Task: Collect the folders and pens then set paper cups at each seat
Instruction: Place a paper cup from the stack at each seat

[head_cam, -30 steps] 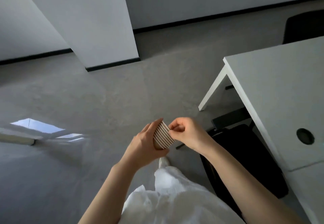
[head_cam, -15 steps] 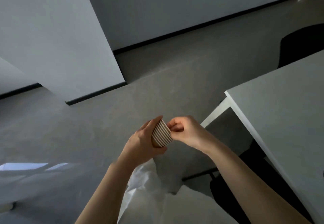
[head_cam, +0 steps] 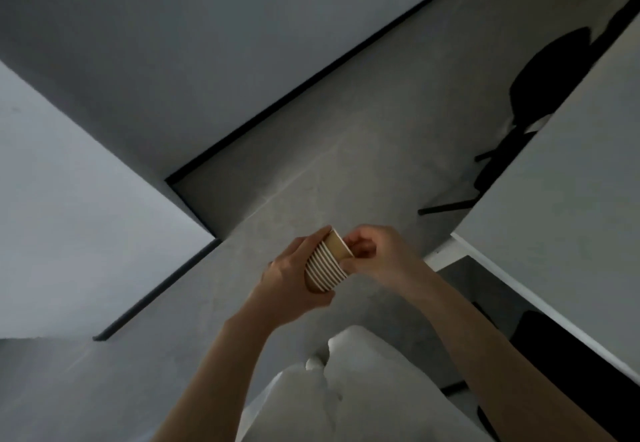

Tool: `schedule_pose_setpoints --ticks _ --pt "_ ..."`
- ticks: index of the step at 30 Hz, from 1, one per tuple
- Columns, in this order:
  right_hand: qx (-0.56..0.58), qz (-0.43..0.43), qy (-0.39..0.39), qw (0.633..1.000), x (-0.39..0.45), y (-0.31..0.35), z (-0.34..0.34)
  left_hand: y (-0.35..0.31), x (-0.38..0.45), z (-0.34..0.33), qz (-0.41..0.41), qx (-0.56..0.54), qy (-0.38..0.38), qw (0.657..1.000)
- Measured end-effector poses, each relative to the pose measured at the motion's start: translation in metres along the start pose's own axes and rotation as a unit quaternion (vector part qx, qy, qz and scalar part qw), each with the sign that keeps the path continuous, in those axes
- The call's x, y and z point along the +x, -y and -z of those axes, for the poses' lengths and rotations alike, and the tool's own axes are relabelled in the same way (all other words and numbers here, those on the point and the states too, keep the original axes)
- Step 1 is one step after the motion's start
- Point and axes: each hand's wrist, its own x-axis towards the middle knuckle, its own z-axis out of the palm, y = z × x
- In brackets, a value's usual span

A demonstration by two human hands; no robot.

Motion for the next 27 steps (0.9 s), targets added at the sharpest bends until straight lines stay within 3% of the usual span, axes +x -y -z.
schedule_pose_setpoints --ticks 6,16,27 --pt "0.043 -0.032 -0.075 0.996 0.066 -0.009 0.054 -0.010 0.109 0.009 -0.042 -0.002 0.053 0.998" --pt "0.155 -0.077 -0.204 0.964 0.170 -0.035 0.216 -0.063 0.308 0.000 -0.062 -0.035 0.108 0.992" --pt "0.239 -0.184 -0.411 0.860 0.222 -0.103 0.331 -0.114 0.487 -0.043 -0.107 -0.041 0.222 0.968"
